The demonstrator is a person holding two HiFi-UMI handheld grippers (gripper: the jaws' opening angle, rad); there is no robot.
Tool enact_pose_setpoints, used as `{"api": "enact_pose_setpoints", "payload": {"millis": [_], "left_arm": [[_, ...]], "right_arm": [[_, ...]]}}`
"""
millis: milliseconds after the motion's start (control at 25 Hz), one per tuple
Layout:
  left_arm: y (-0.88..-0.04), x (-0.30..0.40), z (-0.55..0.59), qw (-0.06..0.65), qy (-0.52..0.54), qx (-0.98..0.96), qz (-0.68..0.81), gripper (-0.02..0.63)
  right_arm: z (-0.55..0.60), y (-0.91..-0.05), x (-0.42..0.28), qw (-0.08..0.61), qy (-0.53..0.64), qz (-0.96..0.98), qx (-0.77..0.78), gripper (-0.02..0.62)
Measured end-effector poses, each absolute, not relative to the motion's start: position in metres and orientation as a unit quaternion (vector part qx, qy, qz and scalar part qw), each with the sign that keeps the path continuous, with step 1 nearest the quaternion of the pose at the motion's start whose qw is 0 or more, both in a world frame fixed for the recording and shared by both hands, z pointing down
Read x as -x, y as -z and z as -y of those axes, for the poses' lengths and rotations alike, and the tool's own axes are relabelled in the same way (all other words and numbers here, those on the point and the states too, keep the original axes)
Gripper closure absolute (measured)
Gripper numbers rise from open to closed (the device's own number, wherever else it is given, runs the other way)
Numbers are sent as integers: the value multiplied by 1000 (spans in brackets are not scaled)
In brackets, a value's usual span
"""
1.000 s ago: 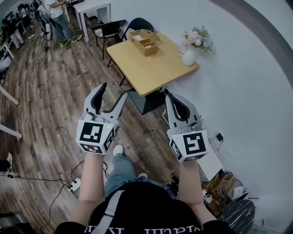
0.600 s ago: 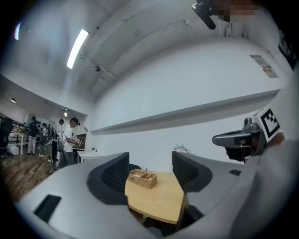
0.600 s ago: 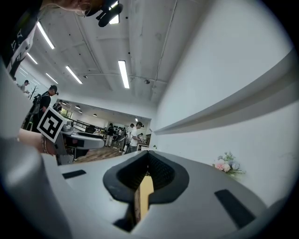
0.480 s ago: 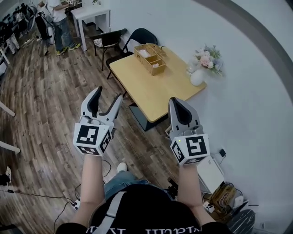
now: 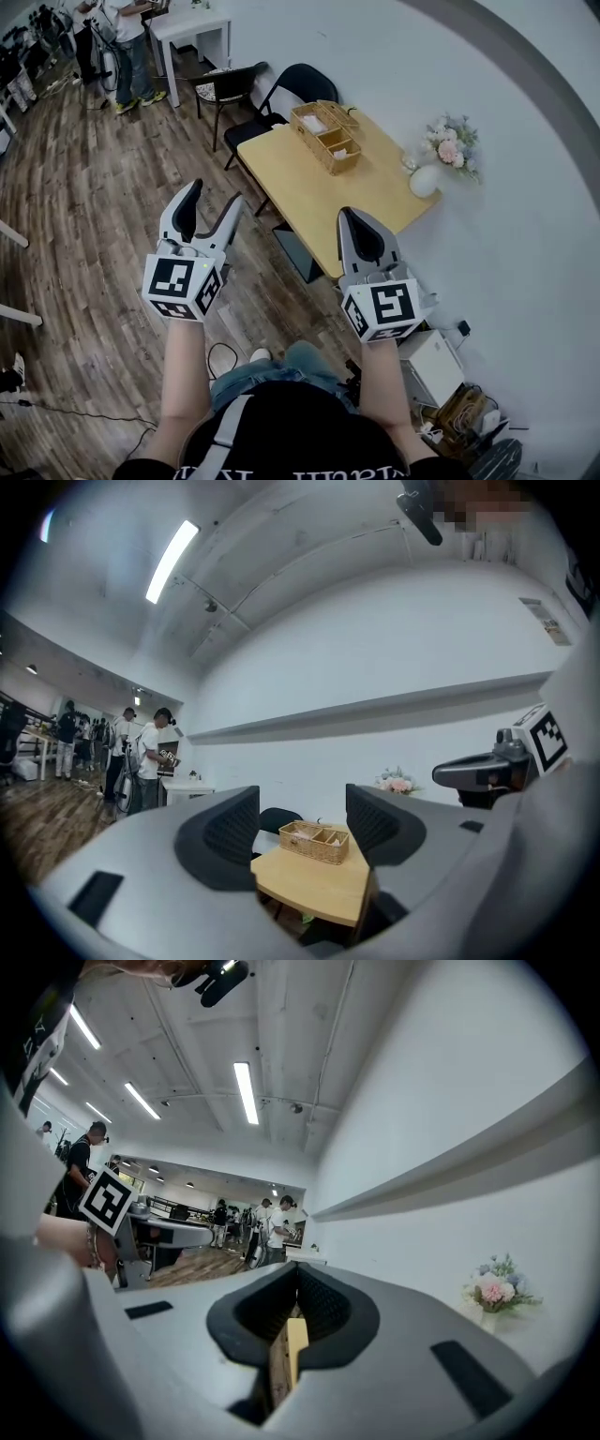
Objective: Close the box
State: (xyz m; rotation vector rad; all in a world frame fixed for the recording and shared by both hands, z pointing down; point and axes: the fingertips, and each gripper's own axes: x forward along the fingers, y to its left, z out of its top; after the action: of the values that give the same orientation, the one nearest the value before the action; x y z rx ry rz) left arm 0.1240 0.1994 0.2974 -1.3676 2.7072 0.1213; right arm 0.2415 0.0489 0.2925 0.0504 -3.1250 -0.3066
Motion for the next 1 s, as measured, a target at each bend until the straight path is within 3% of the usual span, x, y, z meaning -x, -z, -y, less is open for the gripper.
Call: {"api": "enact_pose_setpoints", "payload": {"millis": [560, 1000], "left_arm": [[-308, -29, -187, 47, -26, 432, -900, 330], [-316, 102, -119, 21, -5, 457, -889, 330]], "right_arm": [[-18, -306, -133, -5, 69, 998, -6, 580], [48, -317, -3, 3, 42, 999, -30, 580]]}}
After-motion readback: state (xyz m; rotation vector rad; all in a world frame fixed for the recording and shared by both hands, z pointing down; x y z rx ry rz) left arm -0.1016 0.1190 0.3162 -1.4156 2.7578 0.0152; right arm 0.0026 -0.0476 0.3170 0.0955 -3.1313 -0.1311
